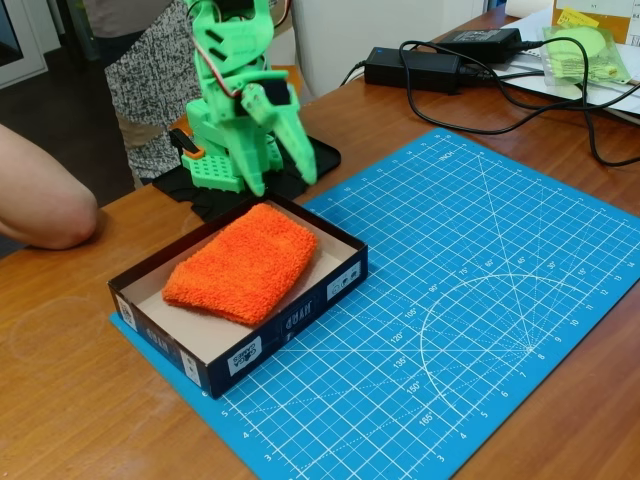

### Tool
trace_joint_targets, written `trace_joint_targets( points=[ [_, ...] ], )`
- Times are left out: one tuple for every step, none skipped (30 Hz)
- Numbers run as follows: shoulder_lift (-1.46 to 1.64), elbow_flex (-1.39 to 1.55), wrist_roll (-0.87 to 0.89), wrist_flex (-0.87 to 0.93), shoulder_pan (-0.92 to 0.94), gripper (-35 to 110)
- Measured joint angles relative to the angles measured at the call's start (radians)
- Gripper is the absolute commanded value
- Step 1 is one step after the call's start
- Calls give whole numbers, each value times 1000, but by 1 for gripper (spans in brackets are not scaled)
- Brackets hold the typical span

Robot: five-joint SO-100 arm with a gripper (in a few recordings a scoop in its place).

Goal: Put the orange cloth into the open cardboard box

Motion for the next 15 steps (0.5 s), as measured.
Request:
trace_joint_targets(
  points=[
    [12, -38, 37, 25, -58, 25],
    [18, -78, 94, 46, -123, 20],
    [14, -124, 155, 63, -172, 12],
    [6, -173, 222, 63, -233, 5],
    [0, -224, 284, 66, -293, 3],
    [-26, -281, 344, 69, -345, 2],
    [-63, -337, 397, 69, -368, 1],
    [-101, -380, 434, 64, -391, 1],
    [-127, -394, 471, 51, -416, 0],
    [-147, -388, 486, 32, -446, 1],
    [-172, -368, 506, -2, -445, 1],
    [-167, -321, 520, -41, -440, 1],
    [-144, -270, 526, -81, -428, 1],
    [-107, -212, 531, -117, -428, 1],
    [-55, -140, 534, -146, -430, 1]
  ],
)
